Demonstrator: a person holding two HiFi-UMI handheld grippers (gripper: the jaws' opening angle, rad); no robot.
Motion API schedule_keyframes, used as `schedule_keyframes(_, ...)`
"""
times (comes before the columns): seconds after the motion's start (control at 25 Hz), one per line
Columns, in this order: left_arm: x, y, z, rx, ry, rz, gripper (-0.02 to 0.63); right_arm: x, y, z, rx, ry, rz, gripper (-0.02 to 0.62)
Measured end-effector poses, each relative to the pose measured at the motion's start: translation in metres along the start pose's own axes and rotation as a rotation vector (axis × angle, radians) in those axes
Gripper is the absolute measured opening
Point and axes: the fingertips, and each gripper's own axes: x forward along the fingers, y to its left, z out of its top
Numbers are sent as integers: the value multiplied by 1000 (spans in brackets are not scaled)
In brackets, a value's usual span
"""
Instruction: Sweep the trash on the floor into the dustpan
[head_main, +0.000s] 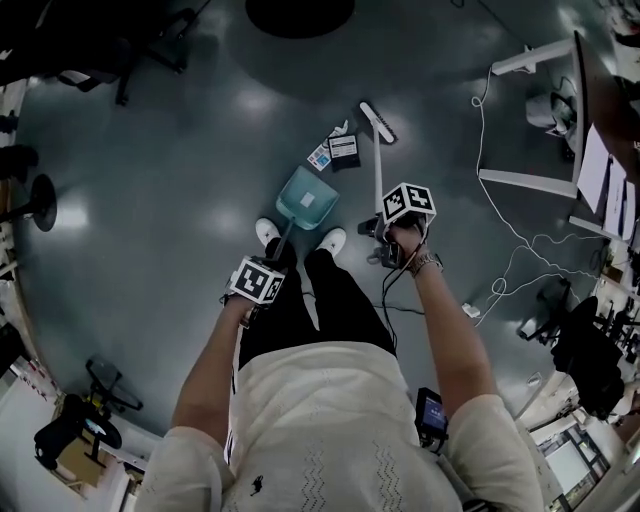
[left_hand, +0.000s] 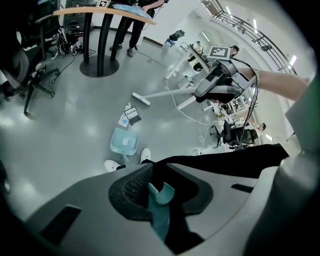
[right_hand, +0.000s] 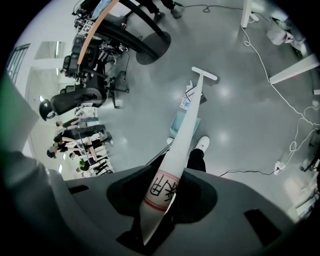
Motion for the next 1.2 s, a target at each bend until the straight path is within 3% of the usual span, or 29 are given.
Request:
schedule_keyframes(0.16,-6,7,6,-20,10,29,78,14,9,-8,-39,63,-53,121)
schedule_keyframes(0.32,-3,13,12,-55,6,29,78,25,11,-33,-34,122,-53,118)
schedule_keyframes(0.56,10,4,25,-73,-12,31,78,31,-9,-105,-76,286,-64,103)
schedule_keyframes(0.8,11,0,22,-81,-22,35,78,43,0,-179,-142,439,-38,103)
schedule_keyframes(1.04,16,-5,21,-80,-24,42,78,45,16,-202,-169,475,32,103)
schedule_keyframes(1.2,17,-8,18,-78,-28,49,79,34,28,-188,-153,405,92,104)
